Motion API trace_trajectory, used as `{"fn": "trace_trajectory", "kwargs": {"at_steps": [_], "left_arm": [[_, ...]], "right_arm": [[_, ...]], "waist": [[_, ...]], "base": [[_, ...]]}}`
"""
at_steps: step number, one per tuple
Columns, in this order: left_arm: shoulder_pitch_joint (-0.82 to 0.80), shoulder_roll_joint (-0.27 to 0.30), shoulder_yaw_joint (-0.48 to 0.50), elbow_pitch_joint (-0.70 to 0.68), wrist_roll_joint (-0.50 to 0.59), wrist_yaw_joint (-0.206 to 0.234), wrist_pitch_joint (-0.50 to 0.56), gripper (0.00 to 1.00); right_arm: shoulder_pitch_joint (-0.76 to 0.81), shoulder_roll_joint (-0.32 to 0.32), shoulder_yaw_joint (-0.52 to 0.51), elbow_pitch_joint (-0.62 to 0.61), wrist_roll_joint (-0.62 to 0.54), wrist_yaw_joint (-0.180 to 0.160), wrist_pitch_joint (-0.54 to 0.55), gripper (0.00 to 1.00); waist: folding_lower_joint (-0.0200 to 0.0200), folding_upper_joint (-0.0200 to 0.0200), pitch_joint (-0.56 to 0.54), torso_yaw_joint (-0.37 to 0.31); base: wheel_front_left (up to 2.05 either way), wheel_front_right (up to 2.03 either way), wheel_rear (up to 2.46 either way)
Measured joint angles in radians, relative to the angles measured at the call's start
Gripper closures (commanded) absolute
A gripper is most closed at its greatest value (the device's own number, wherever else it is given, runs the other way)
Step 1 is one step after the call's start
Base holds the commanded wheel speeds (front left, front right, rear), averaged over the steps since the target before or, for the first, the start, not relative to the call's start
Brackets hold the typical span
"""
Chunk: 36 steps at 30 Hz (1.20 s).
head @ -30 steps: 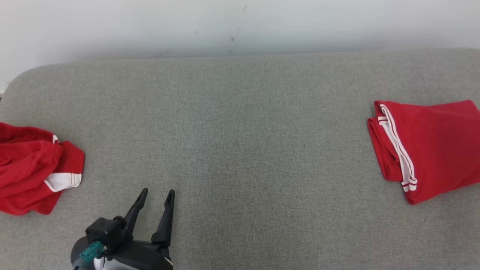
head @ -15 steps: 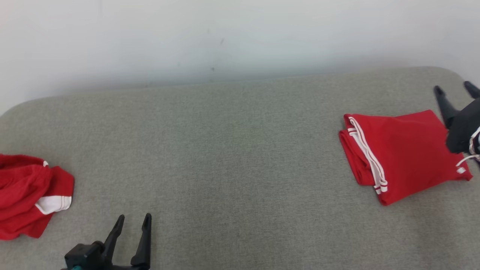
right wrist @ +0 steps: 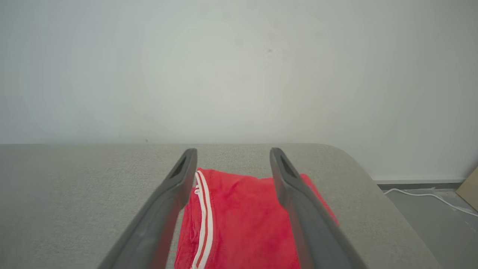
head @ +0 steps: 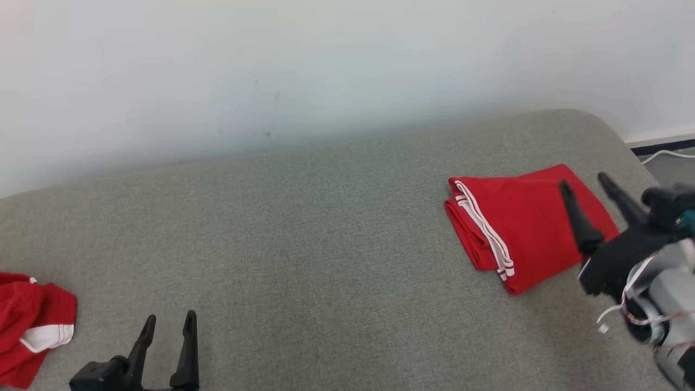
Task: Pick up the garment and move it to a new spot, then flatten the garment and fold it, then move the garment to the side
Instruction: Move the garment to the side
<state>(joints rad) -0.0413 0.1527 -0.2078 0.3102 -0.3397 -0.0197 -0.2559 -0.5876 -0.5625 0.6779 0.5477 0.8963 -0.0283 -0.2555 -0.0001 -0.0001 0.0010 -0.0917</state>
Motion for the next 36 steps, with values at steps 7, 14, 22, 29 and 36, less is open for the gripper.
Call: {"fn": "trace_trajectory", "kwargs": {"at_steps": [7,14,22,29,36], "left_arm": [[0.022,0.002,0.018,-0.015,0.0,0.016,0.0,0.0],[0.037,0.008,0.031,-0.034,0.001,0.021,0.0,0.0],[0.038,0.009,0.036,-0.047,0.014,0.039,0.0,0.0],[0.041,0.007,0.057,-0.082,0.015,0.052,0.0,0.0],[0.059,0.007,0.071,-0.105,0.022,0.063,0.0,0.0]], "right_arm": [[0.139,0.003,-0.043,-0.135,-0.005,-0.053,0.0,0.0],[0.292,-0.004,-0.128,-0.257,-0.04,-0.082,0.0,0.0],[0.393,0.018,-0.163,-0.33,-0.127,-0.095,0.0,0.0],[0.484,0.067,-0.245,-0.376,-0.204,-0.096,0.0,0.0],[0.502,0.121,-0.334,-0.391,-0.279,-0.096,0.0,0.0]], "waist": [[0.0,0.0,-0.007,-0.009],[0.0001,0.0001,-0.009,0.004],[0.0002,0.0001,-0.005,0.014],[0.0002,0.0001,0.001,0.025],[0.0002,0.0001,0.006,0.031]], "base": [[0.0,0.0,0.0],[0.0,0.0,0.0],[0.0,0.0,0.0],[0.0,0.0,0.0],[0.0,0.0,0.0]]}}
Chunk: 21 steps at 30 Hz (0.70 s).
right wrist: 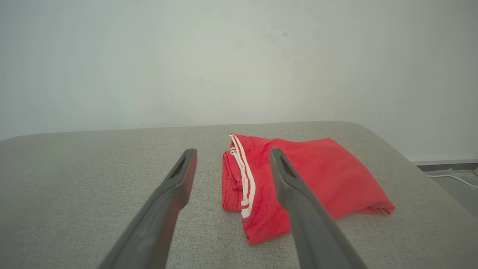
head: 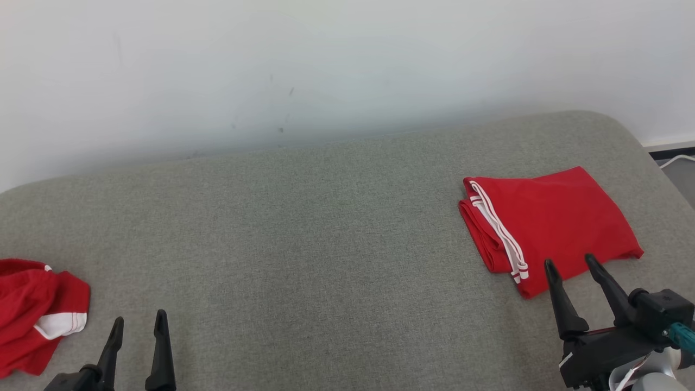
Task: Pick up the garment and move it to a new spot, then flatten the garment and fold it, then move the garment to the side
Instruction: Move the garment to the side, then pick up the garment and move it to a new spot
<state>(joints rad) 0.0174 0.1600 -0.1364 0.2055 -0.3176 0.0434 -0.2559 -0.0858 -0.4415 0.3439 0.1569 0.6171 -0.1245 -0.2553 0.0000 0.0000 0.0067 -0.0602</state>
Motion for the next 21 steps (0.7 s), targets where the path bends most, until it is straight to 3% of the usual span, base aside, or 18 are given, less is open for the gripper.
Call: {"fn": "trace_trajectory", "kwargs": {"at_steps": [21], "left_arm": [[-0.003,-0.004,-0.005,-0.02,0.041,0.002,0.0,0.0]], "right_arm": [[0.087,0.063,-0.124,-0.053,-0.121,0.0,0.0,0.0]], "waist": [[0.0,0.0,-0.001,0.036]], "base": [[0.0,0.0,0.0]]}}
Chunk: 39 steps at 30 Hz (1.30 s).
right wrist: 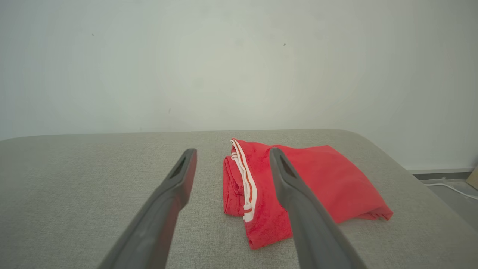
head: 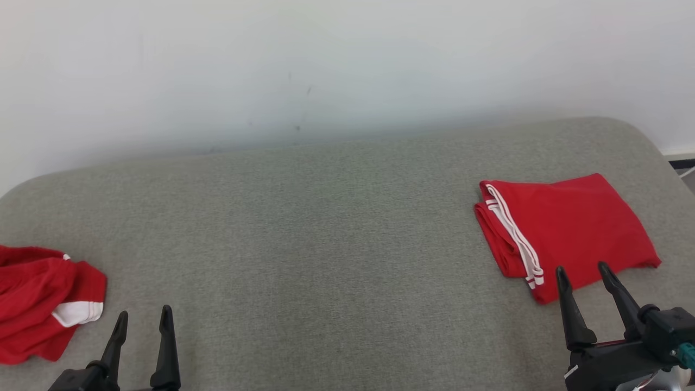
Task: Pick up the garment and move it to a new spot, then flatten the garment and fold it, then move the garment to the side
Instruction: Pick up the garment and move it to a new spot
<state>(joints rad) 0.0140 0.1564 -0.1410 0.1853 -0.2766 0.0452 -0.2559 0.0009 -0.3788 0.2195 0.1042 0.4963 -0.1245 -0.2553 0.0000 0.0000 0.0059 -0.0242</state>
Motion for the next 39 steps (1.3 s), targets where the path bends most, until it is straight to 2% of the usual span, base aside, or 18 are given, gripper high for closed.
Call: {"fn": "trace_trajectory", "kwargs": {"at_steps": [11,25,39], "left_arm": [[-0.008,0.003,-0.01,0.001,0.022,0.0,0.0,0.0],[0.025,0.012,0.03,-0.003,0.053,0.044,0.0,0.0],[0.025,0.029,0.077,-0.004,0.051,0.053,0.0,0.0]], "right_arm": [[0.007,0.026,-0.002,-0.008,-0.019,0.002,0.0,0.0],[-0.076,0.054,0.045,0.071,-0.036,0.063,0.0,0.0],[-0.099,0.083,0.045,0.105,-0.044,0.073,0.0,0.0]], "waist": [[0.0,0.0,-0.005,0.106],[0.0,0.0,-0.023,0.3],[0.0,0.0,-0.027,0.492]], "base": [[0.0,0.0,0.0],[0.0,0.0,0.0],[0.0,0.0,0.0]]}}
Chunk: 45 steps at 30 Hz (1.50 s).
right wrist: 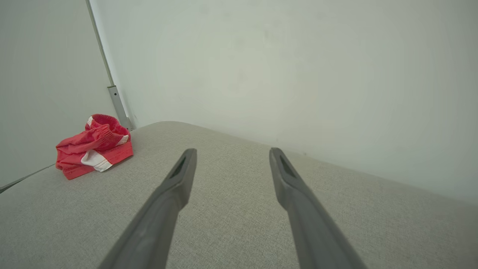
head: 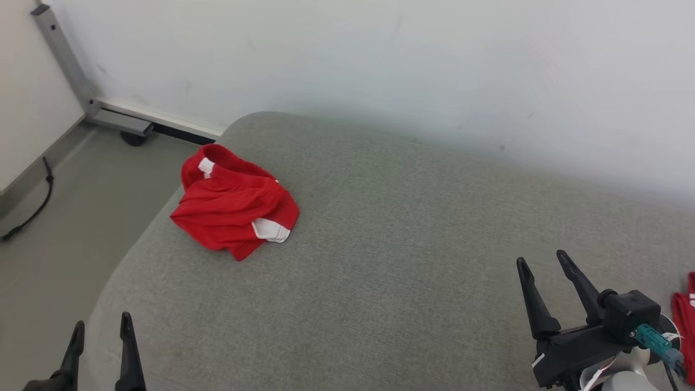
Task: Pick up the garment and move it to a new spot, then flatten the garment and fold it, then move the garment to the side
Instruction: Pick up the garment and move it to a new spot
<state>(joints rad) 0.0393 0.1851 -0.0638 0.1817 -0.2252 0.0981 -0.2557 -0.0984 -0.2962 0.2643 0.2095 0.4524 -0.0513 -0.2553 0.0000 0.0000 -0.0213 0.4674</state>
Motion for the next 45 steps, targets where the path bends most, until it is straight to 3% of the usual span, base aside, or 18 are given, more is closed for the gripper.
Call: {"fn": "trace_trajectory", "kwargs": {"at_steps": [13,15,17,21,23,33,45], "left_arm": [[-0.004,-0.004,-0.002,-0.002,-0.008,-0.002,0.01,0.0],[-0.015,-0.002,-0.011,-0.001,-0.024,-0.017,0.02,0.0],[-0.065,-0.006,-0.018,0.009,-0.074,-0.067,0.041,0.0],[-0.264,0.036,-0.052,0.066,-0.101,-0.158,0.105,0.0],[-0.445,0.091,-0.056,0.135,-0.101,-0.21,0.161,0.0],[-0.767,0.19,-0.058,0.42,-0.195,-0.223,0.364,0.0],[-0.859,0.32,-0.15,0.58,-0.322,-0.223,0.532,0.0]], "right_arm": [[-0.015,0.005,0.001,0.026,-0.02,0.016,0.0,0.0],[-0.015,0.006,0.001,0.027,-0.024,0.017,0.0,0.0],[-0.015,0.005,0.0,0.034,-0.024,0.018,0.0,0.0],[-0.014,0.005,0.007,0.044,-0.031,0.026,0.0,0.0],[-0.013,0.005,0.011,0.041,-0.037,0.026,0.0,0.0],[-0.007,-0.044,0.012,-0.021,-0.071,0.015,0.009,0.0],[-0.064,-0.113,-0.001,-0.122,-0.119,0.007,0.055,0.0]], "waist": [[0.0,0.0,0.013,0.039],[0.0,0.0,0.015,0.037],[0.0,0.0,0.016,0.034],[0.0,0.0001,0.018,0.024],[0.0,0.0,0.021,0.013],[0.0001,0.0001,0.067,-0.076],[0.0001,0.0001,0.191,-0.219]], "base": [[0.0,0.0,0.0],[0.0,0.0,0.0],[0.0,0.0,0.0],[0.0,0.0,0.0],[0.0,0.0,0.0],[0.0,0.0,0.0],[0.0,0.0,0.0]]}}
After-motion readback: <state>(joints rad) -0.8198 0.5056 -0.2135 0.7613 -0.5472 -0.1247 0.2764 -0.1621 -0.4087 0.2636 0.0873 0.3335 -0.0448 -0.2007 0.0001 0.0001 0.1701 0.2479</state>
